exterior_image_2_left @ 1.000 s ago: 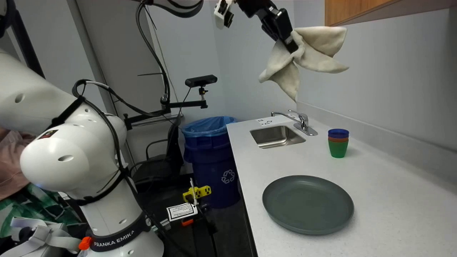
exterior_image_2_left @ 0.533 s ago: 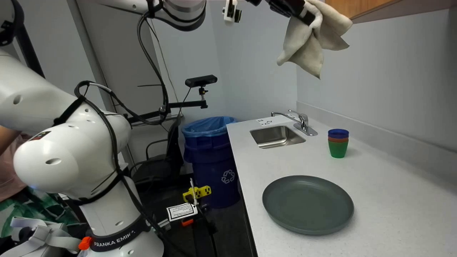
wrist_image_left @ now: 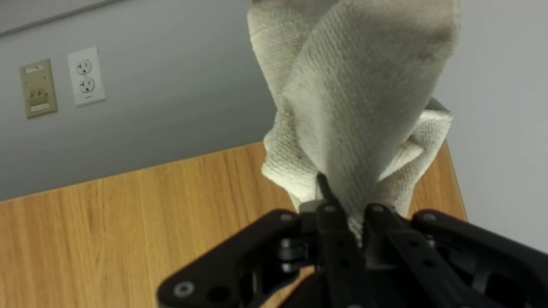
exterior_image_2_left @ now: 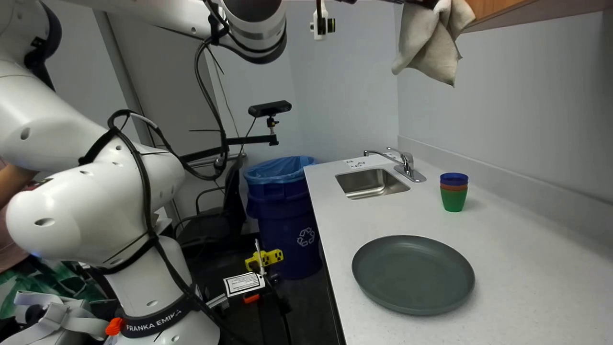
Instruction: Use the white towel to wipe the cabinet door
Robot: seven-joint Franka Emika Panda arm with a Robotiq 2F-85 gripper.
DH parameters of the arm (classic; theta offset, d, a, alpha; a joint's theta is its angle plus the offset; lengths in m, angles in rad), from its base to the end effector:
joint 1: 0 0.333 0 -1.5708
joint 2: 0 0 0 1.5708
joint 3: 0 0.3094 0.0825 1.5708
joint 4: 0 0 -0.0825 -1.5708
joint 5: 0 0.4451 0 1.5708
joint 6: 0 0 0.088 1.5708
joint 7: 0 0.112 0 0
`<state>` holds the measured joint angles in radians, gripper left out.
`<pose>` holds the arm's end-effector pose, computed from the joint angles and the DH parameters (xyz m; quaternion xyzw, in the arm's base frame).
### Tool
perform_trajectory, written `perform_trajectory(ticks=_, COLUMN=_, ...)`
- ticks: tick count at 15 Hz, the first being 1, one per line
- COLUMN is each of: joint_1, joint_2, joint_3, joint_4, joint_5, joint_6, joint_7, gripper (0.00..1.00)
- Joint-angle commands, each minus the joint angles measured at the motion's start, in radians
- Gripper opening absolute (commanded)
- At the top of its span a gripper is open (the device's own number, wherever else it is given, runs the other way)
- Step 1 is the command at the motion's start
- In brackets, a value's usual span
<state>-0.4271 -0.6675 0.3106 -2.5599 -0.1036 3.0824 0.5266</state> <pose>0.4673 -0.0266 0.5871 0.8082 -0.1984 0.5543 0.0148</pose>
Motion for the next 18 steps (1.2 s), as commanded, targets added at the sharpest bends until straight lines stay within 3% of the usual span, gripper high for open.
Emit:
perform_trajectory(ticks=1, joint_1=-0.01, joint_2=-0.003, joint_3=0.015, joint_4=-0.001, joint_5=0.05, joint_6=0.0, joint_7=-0.04, gripper=0.07)
perform_trajectory(ticks=5, joint_1=-0.01, joint_2=-0.005, joint_3=0.015, joint_4=-0.001, joint_5=0.05, joint_6=0.0, joint_7=-0.04, gripper=0.07)
perform_trajectory(ticks=6, joint_1=-0.008, joint_2=0.003, joint_3=0.01, joint_4=0.006, joint_5=0.052, joint_6=0.004, joint_7=-0.041, gripper=0.02)
perform_trajectory(ticks=12, joint_1=-0.066, joint_2=0.04, joint_3=0.025, joint_4=0.11, joint_5=0.077, joint_6=0.061, joint_7=-0.053, gripper=0.02)
perform_trajectory(ticks=18, joint_1=-0.121, joint_2=0.045, joint_3=0.064, joint_4=0.235, joint_5=0.044, joint_6=0.226, joint_7=-0.016, gripper=0.02)
